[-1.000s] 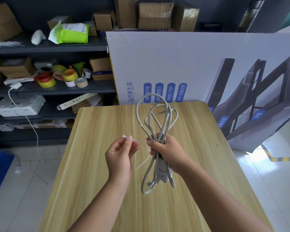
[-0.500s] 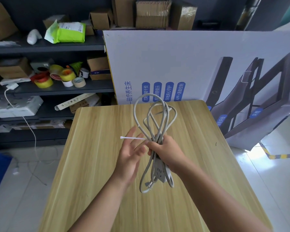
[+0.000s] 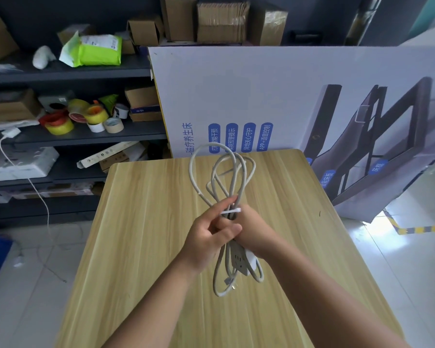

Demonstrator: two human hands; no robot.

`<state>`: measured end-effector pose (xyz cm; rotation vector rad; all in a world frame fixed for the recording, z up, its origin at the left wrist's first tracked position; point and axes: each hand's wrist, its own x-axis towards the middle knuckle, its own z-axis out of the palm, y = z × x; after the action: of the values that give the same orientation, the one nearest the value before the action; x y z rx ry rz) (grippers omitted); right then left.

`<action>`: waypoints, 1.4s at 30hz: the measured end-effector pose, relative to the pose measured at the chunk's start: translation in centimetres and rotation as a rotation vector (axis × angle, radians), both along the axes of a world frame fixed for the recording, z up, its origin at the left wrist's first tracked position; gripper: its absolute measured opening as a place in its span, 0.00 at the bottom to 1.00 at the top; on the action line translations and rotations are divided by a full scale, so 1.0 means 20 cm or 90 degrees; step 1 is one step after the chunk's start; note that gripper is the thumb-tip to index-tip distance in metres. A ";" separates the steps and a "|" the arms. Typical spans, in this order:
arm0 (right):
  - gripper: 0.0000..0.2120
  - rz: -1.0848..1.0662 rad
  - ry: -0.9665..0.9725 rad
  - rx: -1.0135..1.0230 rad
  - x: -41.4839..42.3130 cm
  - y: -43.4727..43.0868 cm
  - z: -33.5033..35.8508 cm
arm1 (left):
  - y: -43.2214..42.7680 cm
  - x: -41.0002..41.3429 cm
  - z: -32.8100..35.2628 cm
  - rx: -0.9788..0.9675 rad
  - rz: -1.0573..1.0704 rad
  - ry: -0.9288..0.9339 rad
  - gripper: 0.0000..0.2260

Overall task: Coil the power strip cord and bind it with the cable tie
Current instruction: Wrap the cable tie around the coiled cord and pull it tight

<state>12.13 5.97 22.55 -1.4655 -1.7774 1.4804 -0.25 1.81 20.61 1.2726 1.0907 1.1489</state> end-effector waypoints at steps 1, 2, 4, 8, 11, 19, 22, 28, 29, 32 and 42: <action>0.12 0.021 -0.005 0.009 -0.01 -0.01 0.01 | -0.01 0.00 0.01 0.017 0.025 -0.002 0.22; 0.11 0.032 -0.002 0.015 -0.02 -0.02 0.01 | -0.02 0.01 0.01 0.037 0.044 -0.005 0.22; 0.08 0.032 0.020 0.015 -0.03 -0.04 0.01 | -0.05 0.00 0.01 0.077 0.044 0.004 0.22; 0.05 0.042 0.063 -0.027 -0.01 -0.05 -0.01 | -0.06 -0.05 -0.01 0.097 -0.050 0.137 0.18; 0.11 0.065 0.037 0.000 -0.01 -0.07 -0.02 | -0.03 -0.05 0.02 0.022 -0.116 0.160 0.14; 0.04 0.073 0.059 -0.006 -0.02 -0.07 -0.03 | -0.03 0.06 0.02 -0.072 0.106 -0.019 0.15; 0.04 0.061 0.043 -0.020 -0.01 -0.08 -0.05 | -0.02 0.07 0.02 -0.112 0.153 -0.044 0.16; 0.06 0.104 0.020 0.013 -0.03 -0.09 -0.02 | -0.01 0.02 0.06 -0.134 0.039 -0.047 0.13; 0.08 0.117 0.016 0.019 -0.03 -0.09 0.00 | 0.00 0.01 0.07 -0.141 0.031 -0.069 0.13; 0.06 0.149 0.024 0.007 -0.04 -0.07 0.02 | 0.01 -0.01 0.10 -0.127 0.019 -0.071 0.12; 0.19 -0.056 0.240 -0.229 0.08 -0.06 -0.11 | 0.06 -0.01 0.04 -0.104 0.213 -0.100 0.15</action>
<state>13.76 4.79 20.32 -1.2876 -1.2568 1.9514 -0.45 2.99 21.33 0.8793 1.2814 1.3519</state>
